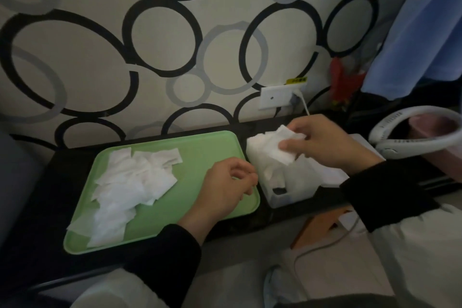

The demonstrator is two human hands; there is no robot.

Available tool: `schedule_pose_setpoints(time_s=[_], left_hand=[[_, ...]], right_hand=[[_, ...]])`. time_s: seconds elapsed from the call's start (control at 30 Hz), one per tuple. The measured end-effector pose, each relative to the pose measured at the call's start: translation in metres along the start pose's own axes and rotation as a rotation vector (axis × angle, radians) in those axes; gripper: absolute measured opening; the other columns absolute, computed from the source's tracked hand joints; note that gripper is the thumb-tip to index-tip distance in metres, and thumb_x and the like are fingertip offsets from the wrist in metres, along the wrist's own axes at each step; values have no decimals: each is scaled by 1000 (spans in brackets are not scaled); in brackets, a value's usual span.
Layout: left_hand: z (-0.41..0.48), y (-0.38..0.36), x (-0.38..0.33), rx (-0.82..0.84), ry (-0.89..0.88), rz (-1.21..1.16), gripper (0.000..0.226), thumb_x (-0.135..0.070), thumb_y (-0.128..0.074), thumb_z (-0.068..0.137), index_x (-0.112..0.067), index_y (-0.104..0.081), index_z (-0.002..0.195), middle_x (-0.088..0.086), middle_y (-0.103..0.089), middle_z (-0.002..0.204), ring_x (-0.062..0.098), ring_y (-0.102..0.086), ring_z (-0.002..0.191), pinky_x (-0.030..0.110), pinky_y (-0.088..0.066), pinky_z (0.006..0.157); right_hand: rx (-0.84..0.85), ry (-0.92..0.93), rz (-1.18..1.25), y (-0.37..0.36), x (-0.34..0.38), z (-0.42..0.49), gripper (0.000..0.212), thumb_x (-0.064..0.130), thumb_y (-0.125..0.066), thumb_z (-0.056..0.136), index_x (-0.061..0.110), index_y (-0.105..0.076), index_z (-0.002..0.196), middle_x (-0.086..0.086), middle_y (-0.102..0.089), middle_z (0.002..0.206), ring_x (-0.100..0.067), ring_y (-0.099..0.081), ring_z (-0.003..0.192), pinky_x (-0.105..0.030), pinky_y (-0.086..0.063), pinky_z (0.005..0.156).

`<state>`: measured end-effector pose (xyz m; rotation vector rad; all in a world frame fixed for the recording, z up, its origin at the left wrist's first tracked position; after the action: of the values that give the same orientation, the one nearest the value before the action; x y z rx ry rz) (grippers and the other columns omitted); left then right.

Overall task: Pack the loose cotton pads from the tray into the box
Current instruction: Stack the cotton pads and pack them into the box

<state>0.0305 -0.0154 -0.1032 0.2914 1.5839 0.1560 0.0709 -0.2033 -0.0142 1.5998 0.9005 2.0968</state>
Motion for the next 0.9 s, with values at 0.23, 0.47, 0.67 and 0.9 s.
schedule_pose_setpoints(time_s=[0.23,0.47,0.67,0.9], left_hand=[[13,-34,5,-35,-4,207,31,-33,-86,71,-22,-62,87,-6,-58,67,6,-52,58,15,-39,55],[32,-41,8,-28,122,273,57,-31,-87,61,-22,-45,99,-4,-54,84,10,-48,68,25,-32,54],[40,-41,1,-64,122,408,48,-31,-79,69,-26,-42,98,2,-61,90,25,-60,82,33,-42,66],[53,-40,6,-126,74,309,29,-29,-83,69,-27,-55,76,0,-65,80,22,-62,72,34,-52,69]], right_hand=[[184,-5,-192,-20,-32,-13,12,19,-81,78,22,-75,88,9,-72,85,-3,-64,80,-26,-52,74],[195,-63,-143,-20,-41,-15,17,13,-75,80,21,-71,94,10,-71,91,-3,-65,86,-25,-52,79],[113,-123,-16,-12,-41,-16,16,1,-64,79,14,-68,88,2,-71,89,-9,-67,86,-28,-53,75],[238,-68,-196,-19,-40,-18,20,9,-72,77,23,-76,91,9,-73,90,-7,-65,83,-25,-53,75]])
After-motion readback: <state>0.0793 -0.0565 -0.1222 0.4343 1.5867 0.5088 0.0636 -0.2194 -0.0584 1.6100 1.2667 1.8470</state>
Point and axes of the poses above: each hand's wrist, its own z-axis towards the middle knuckle, its own y-axis out of the back of the hand, x = y × z, the point moved 7 cm from there along z, towards the middle knuckle
